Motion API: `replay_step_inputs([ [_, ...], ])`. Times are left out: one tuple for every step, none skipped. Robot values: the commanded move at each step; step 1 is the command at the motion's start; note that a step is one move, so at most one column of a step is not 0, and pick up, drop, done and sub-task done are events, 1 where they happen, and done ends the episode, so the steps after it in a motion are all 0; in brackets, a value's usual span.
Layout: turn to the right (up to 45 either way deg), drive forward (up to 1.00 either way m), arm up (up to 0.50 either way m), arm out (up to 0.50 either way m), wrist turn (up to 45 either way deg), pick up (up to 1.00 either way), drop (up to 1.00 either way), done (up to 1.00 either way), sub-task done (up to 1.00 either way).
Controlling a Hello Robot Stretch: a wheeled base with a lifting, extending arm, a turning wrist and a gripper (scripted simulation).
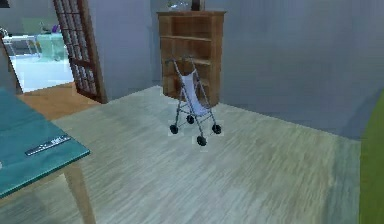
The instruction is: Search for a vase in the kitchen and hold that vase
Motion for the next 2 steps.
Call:
replay_step_inputs([
  [0.0,0.75,0.0,0.0,0.0,0.0,0.0,0.0,0.0],
  [9.0,0.0,0.0,0.0,0.0,0.0,0.0,0.0,0.0],
])
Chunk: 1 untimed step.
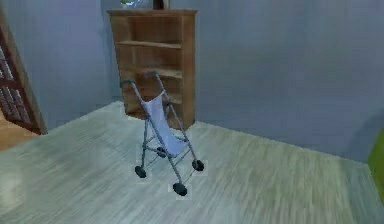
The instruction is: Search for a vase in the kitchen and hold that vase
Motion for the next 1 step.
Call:
replay_step_inputs([
  [0.0,0.65,0.0,0.0,0.0,0.0,0.0,0.0,0.0],
])
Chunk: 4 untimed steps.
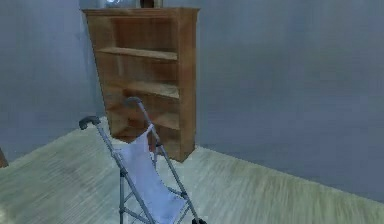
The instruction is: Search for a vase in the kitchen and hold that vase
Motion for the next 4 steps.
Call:
replay_step_inputs([
  [-45.0,0.0,0.0,0.0,0.0,0.0,0.0,0.0,0.0],
  [-21.0,0.0,0.0,0.0,0.0,0.0,0.0,0.0,0.0],
  [0.0,1.0,0.0,0.0,0.0,0.0,0.0,0.0,0.0],
  [0.0,1.0,0.0,0.0,0.0,0.0,0.0,0.0,0.0],
])
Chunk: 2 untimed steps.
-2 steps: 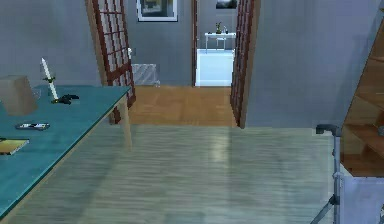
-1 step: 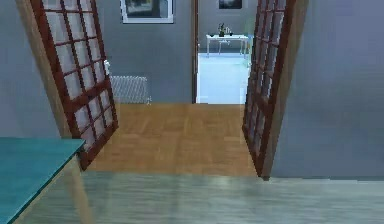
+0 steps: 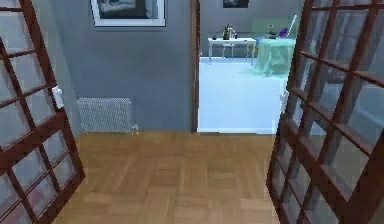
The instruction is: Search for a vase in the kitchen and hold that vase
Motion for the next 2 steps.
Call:
replay_step_inputs([
  [-3.0,0.0,0.0,0.0,0.0,0.0,0.0,0.0,0.0],
  [0.0,1.0,0.0,0.0,0.0,0.0,0.0,0.0,0.0],
])
